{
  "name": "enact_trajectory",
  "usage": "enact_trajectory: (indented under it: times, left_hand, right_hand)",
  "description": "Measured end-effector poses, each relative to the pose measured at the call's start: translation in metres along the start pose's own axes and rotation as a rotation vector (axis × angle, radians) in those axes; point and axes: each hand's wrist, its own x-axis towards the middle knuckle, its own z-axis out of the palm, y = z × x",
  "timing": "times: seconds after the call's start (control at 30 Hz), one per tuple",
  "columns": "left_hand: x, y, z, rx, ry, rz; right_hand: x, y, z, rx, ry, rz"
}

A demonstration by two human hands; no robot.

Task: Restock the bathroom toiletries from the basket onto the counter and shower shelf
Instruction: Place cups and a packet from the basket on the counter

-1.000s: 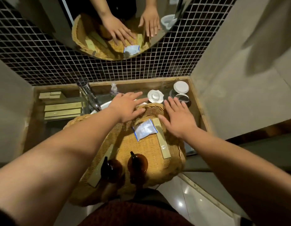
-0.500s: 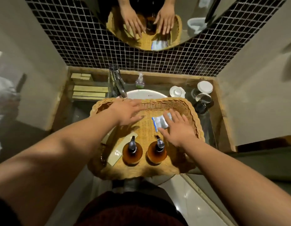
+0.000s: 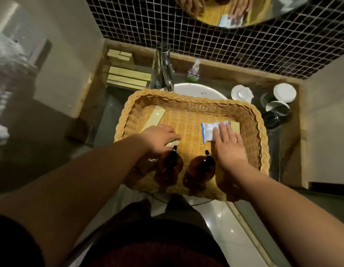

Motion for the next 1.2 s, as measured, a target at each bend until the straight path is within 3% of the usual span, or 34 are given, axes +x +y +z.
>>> enact_trajectory:
  times: [0.23, 0.37, 0.47, 0.57, 0.73, 0.87, 0.93, 1.07, 1.2]
  left_hand:
    - [0.006, -0.004, 0.007, -0.07, 0.022, -0.046]
    - [-0.002, -0.002, -0.004, -0.1, -0.021, -0.024]
    - [-0.007, -0.007, -0.024, -0.19, 0.012, -0.105]
    - [-0.015, -0.012, -0.047, -0.331, 0.127, -0.202]
    - [-0.04, -0.019, -0.08, -0.547, 0.457, -0.21]
    - [-0.05, -0.021, -0.09, -0.912, 0.747, -0.348]
    - [-0.054, -0.023, -0.099, -0.895, 0.849, -0.387]
    - [-0.063, -0.033, -0.13, -0.634, 0.892, -0.338]
    - [-0.071, -0.051, -0.158, -0.593, 0.923, -0.342]
  right_hand:
    - [0.041, 0.002, -0.016, 0.003, 0.086, -0.095]
    - [0.051, -0.009, -0.041, 0.289, 0.05, -0.176]
    - [0.062, -0.023, -0.064, 0.409, -0.001, -0.297]
    - [0.07, -0.039, -0.085, 0.53, -0.018, -0.378]
    - [0.072, -0.059, -0.118, 0.785, 0.062, -0.408]
    - [0.074, -0.071, -0.148, 0.9, 0.026, -0.418]
    - [0.077, -0.076, -0.164, 0.889, 0.082, -0.414]
    - [0.086, -0.083, -0.192, 0.855, 0.409, -0.451]
    - [0.096, -0.092, -0.214, 0.887, 0.43, -0.403]
